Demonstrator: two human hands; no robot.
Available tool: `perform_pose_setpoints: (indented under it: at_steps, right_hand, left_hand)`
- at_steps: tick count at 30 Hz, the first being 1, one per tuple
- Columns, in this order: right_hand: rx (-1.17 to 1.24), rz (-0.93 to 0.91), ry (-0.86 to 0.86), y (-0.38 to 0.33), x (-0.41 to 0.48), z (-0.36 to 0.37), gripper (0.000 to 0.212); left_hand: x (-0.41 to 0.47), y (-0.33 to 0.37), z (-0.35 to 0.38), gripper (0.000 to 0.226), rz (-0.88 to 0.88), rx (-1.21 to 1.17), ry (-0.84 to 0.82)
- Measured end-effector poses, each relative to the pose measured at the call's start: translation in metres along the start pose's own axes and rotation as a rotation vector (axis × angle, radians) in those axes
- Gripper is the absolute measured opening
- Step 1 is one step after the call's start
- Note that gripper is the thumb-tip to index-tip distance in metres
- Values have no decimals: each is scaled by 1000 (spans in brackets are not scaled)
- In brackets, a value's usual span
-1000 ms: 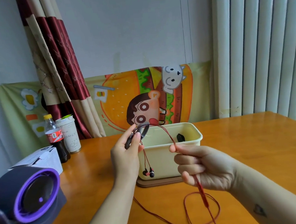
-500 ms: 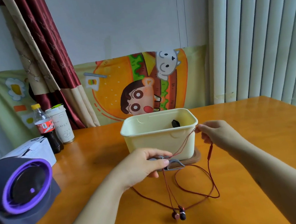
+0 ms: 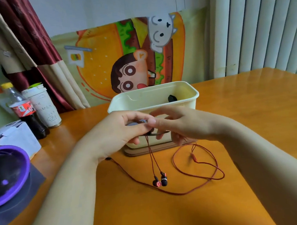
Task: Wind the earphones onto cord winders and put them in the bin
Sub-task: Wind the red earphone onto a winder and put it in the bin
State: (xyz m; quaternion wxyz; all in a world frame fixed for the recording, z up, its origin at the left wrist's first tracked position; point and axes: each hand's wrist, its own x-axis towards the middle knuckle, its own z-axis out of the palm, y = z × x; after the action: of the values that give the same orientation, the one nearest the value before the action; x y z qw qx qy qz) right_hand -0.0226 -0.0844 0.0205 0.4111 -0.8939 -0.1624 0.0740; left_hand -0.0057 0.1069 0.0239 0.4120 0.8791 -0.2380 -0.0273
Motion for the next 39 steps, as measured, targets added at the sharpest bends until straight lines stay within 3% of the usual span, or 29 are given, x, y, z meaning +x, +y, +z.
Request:
perform_pose_setpoints:
  at_steps: [3, 5, 12, 19, 28, 31, 34, 39]
  right_hand:
    - [-246, 43, 70, -3, 0, -9, 54]
    - [-277, -25, 181, -4, -5, -18, 39]
    - [-51, -280, 317, -14, -11, -15, 33]
    - [230, -277, 526, -10, -11, -20, 33]
    - [331, -287, 587, -4, -7, -24, 30]
    - [351, -237, 682, 8, 0, -25, 31]
    - [256, -119, 700, 22, 3, -27, 37]
    - [69, -126, 844, 23, 1, -31, 21]
  left_hand:
    - [2, -5, -4, 15, 3, 52, 19]
    - [2, -7, -2, 17, 13, 70, -8]
    - [4, -9, 30, 16, 60, 6, -84]
    - [7, -13, 57, 21, 86, -24, -115]
    - [8, -9, 67, 17, 63, -24, -181]
    - [9, -11, 65, 15, 15, -178, -122]
    - [10, -8, 63, 26, -71, -537, -66]
    - [13, -5, 52, 24, -200, -960, 82]
